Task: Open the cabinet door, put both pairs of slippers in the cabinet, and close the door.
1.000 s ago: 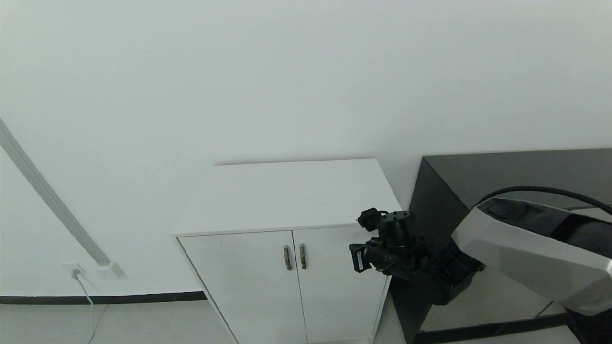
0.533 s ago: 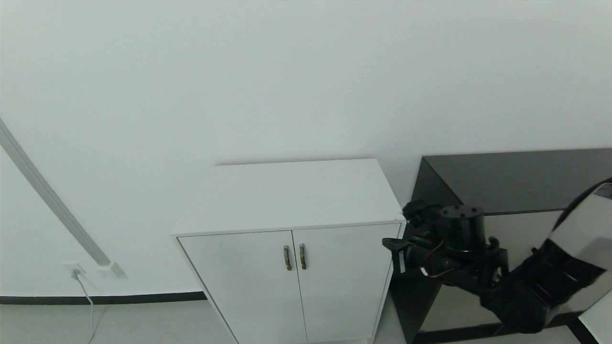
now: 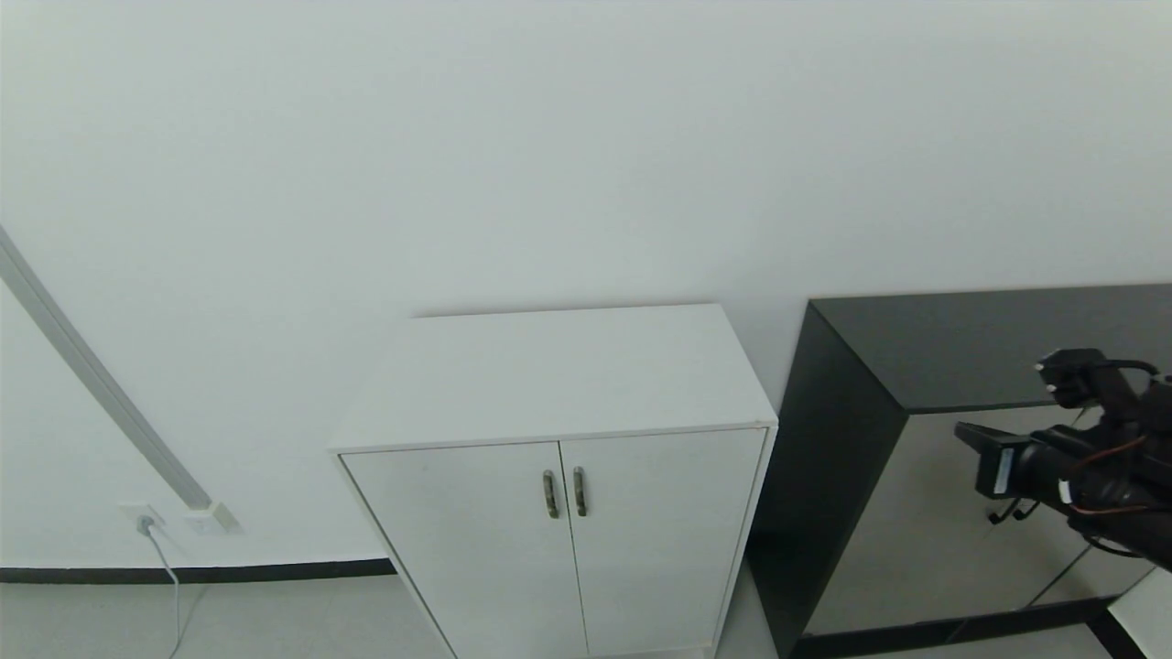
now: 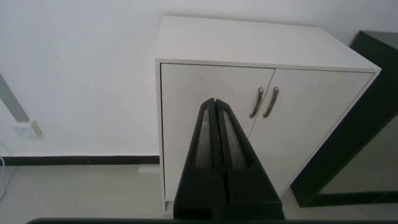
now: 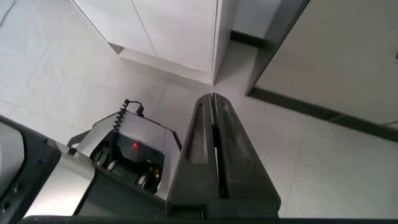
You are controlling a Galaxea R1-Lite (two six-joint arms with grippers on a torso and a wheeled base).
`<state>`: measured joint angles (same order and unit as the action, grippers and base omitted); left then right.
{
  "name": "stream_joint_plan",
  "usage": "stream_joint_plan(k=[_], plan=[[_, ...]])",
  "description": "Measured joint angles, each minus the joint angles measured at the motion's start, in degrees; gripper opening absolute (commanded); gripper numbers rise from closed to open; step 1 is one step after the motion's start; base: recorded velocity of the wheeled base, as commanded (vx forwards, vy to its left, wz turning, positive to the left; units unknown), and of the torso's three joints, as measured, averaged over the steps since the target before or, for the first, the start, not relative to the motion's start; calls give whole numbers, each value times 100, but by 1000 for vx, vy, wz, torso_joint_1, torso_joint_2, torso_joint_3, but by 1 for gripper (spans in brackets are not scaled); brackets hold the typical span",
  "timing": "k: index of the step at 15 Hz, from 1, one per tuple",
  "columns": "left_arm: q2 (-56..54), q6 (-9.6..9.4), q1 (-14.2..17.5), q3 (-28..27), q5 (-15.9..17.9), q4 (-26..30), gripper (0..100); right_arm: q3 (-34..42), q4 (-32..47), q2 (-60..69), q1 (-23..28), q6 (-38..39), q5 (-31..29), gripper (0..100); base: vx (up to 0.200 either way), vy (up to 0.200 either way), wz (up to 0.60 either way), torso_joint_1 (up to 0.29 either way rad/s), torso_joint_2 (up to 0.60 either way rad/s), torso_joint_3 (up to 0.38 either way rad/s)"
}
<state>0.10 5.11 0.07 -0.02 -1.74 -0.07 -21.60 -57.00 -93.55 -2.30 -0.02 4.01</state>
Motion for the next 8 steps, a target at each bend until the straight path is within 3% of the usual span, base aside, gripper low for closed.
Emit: stream_joint_plan(k=[4,6,8], plan=[[0,-2,0,0,0,0,0,931,34,898,823,-273,521,0,0,0,0,0,0,0],[0,-2,0,0,0,0,0,1425,34,1301,808,-545,622,0,0,0,0,0,0,0],[0,-2,0,2,0,0,0,1915,76,1626,464,-644,639,0,0,0,0,0,0,0]])
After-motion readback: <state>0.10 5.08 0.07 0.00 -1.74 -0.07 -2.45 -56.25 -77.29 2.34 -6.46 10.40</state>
